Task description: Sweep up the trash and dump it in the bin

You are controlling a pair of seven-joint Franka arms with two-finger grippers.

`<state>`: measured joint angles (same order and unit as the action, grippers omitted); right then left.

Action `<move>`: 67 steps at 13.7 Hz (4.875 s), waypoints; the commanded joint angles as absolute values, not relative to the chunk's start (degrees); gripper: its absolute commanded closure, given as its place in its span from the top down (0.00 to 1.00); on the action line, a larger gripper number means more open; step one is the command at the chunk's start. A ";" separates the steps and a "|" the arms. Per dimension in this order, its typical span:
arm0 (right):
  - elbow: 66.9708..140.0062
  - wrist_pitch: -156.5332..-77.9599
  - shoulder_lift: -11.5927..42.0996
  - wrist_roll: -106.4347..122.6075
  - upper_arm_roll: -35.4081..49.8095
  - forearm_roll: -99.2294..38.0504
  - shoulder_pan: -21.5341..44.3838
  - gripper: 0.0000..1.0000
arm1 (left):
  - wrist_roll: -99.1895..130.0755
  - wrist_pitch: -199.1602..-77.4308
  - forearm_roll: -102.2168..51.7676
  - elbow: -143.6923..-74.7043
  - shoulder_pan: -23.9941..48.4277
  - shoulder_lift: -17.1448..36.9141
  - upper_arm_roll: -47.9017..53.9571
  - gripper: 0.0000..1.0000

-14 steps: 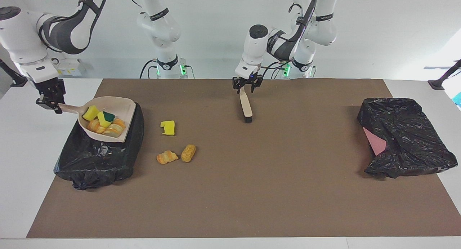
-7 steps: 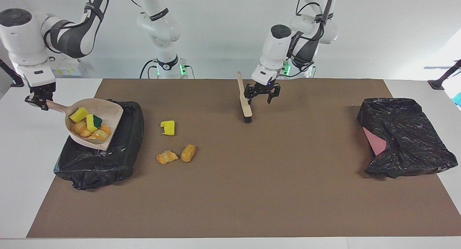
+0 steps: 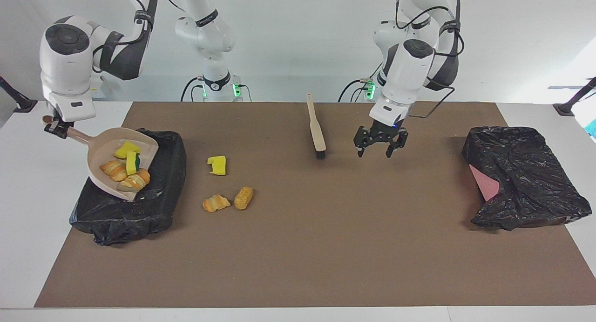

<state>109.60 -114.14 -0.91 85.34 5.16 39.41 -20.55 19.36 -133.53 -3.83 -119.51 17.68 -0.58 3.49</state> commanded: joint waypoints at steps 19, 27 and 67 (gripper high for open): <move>103.28 -99.50 -0.62 72.97 7.12 60.24 -2.03 0.00 | 2.20 -93.08 -2.90 -95.10 2.29 -2.29 2.20 1.00; 98.27 -92.90 -0.62 42.88 7.91 31.59 0.88 0.00 | -1.23 -90.62 -1.06 -94.66 8.88 -3.08 -5.89 1.00; 83.14 -113.73 31.11 -36.65 8.17 -3.51 29.18 0.27 | -3.08 -87.19 -0.79 -92.46 10.80 -2.11 -5.54 1.00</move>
